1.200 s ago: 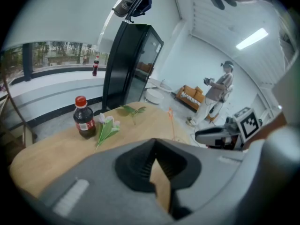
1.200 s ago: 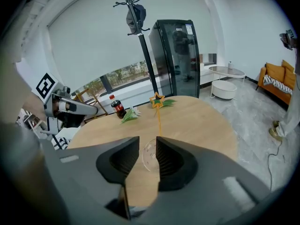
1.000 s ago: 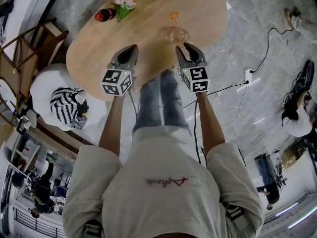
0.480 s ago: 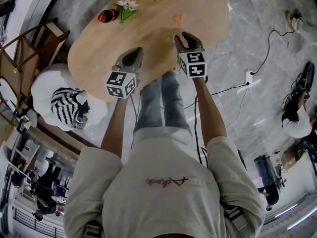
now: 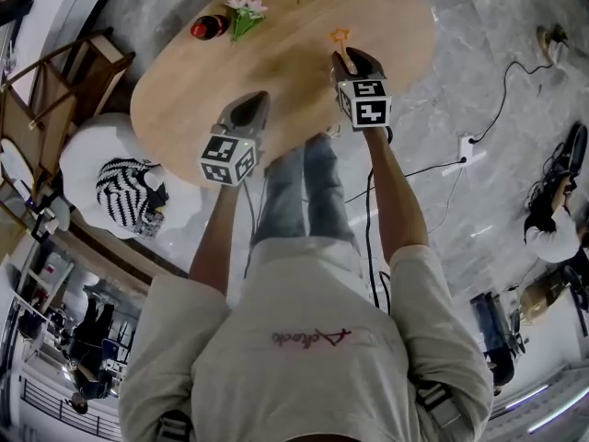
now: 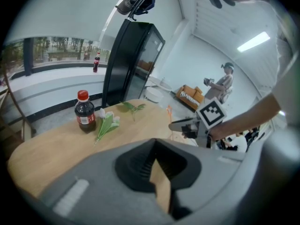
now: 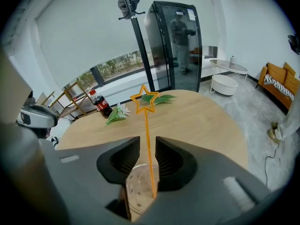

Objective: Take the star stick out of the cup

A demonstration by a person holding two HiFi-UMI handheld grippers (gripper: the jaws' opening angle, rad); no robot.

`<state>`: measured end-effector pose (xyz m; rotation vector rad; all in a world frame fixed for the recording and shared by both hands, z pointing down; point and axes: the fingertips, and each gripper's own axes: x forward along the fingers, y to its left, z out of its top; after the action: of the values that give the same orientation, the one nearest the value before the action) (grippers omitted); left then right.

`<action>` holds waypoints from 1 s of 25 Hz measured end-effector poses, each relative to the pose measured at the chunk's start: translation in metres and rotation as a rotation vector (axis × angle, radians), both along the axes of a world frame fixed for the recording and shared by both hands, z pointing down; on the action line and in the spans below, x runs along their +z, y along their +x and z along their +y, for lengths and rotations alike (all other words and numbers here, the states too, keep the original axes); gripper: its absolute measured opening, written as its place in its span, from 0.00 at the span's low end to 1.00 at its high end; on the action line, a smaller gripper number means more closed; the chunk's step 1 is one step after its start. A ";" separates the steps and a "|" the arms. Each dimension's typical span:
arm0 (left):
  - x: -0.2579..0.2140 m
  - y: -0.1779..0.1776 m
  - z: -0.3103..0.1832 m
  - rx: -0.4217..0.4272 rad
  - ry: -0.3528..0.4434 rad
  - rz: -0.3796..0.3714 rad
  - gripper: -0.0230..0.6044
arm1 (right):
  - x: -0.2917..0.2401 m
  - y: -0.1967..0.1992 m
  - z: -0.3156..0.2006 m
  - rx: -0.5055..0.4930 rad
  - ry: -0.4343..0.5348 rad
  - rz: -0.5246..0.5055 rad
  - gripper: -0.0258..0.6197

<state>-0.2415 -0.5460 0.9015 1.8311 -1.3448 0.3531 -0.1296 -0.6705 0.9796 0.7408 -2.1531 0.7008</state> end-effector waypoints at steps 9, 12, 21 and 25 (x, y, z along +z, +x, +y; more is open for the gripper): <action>0.003 -0.004 0.006 -0.001 -0.006 0.001 0.03 | 0.003 -0.002 0.000 -0.007 0.047 0.030 0.07; 0.006 -0.004 0.008 0.000 -0.009 0.001 0.03 | 0.004 -0.002 0.000 0.003 0.044 0.024 0.07; -0.007 -0.003 0.011 0.003 0.011 -0.013 0.03 | -0.012 0.002 0.006 0.027 0.061 -0.005 0.06; -0.019 0.003 0.011 0.006 0.032 -0.018 0.03 | -0.032 0.010 0.014 0.043 0.086 -0.024 0.06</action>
<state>-0.2388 -0.5353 0.8827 1.8627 -1.3641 0.3536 -0.1197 -0.6570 0.9472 0.8301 -2.2059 0.6460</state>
